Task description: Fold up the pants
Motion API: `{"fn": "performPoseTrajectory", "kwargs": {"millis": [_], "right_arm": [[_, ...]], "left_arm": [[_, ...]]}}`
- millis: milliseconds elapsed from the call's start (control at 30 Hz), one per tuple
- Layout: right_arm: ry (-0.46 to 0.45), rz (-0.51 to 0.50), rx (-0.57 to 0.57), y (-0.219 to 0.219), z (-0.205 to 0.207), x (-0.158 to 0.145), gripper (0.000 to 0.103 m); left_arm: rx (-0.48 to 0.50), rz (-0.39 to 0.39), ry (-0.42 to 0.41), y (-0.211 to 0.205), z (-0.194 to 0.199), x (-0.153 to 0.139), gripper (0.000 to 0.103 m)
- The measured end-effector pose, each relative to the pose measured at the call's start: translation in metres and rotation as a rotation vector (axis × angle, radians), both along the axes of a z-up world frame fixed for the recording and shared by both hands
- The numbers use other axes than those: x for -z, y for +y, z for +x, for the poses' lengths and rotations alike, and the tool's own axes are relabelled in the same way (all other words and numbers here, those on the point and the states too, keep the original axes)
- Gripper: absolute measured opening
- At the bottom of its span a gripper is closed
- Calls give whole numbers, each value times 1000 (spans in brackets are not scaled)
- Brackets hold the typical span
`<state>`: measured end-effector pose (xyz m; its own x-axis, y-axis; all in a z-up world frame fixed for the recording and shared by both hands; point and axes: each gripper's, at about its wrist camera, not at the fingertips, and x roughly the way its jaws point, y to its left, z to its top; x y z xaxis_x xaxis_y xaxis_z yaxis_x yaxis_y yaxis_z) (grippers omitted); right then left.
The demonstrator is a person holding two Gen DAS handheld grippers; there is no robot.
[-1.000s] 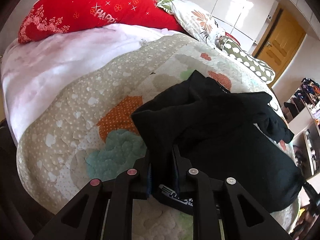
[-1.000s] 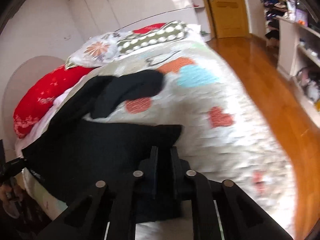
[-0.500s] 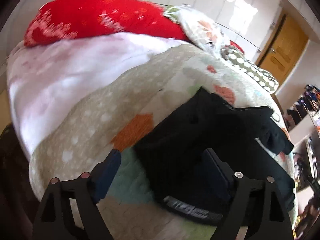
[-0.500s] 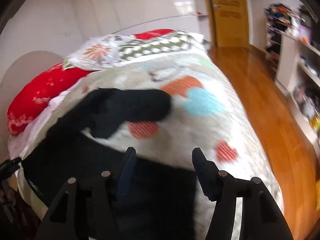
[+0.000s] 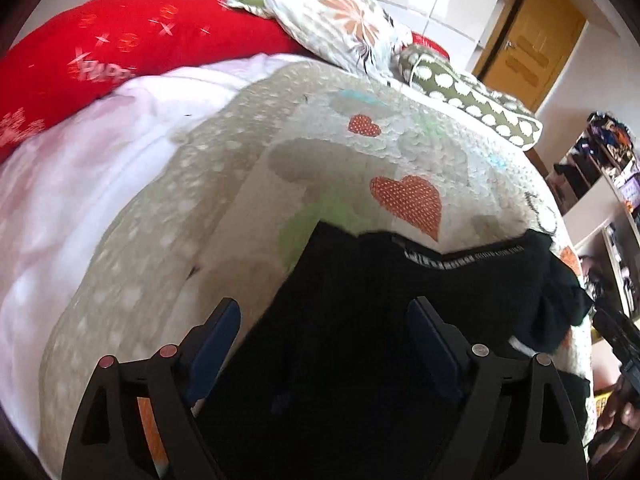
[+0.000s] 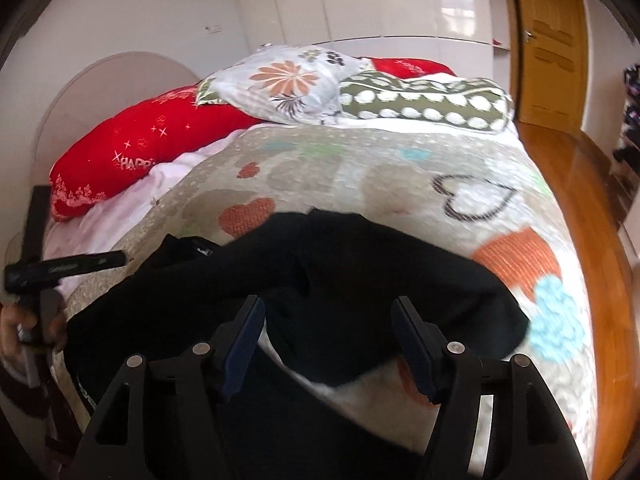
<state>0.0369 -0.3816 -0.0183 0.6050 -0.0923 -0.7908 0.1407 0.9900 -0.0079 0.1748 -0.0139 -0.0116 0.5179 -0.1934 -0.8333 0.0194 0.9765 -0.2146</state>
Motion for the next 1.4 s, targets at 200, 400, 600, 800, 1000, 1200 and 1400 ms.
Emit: {"fn": "performPoseTrajectory", "kwargs": {"millis": [200, 400, 600, 800, 1000, 1200, 1400], "right_arm": [[-23, 10, -5, -8, 34, 2, 76], [55, 118, -53, -14, 80, 25, 81], [42, 391, 107, -44, 108, 58, 56], [9, 330, 33, -25, 99, 46, 8], [-169, 227, -91, 16, 28, -36, 8], [-194, 194, -203, 68, -51, -57, 6], [-21, 290, -291, 116, -120, -2, 6]], "left_arm": [[23, -16, 86, -5, 64, 41, 85], [106, 47, 114, -30, 96, 69, 73], [157, 69, 97, -41, 104, 65, 31], [108, -3, -34, -21, 76, 24, 24], [63, -13, -218, -3, 21, -36, 24], [33, -64, -393, 18, -90, -59, 24], [-22, -29, -323, 56, -189, 11, 24]]}}
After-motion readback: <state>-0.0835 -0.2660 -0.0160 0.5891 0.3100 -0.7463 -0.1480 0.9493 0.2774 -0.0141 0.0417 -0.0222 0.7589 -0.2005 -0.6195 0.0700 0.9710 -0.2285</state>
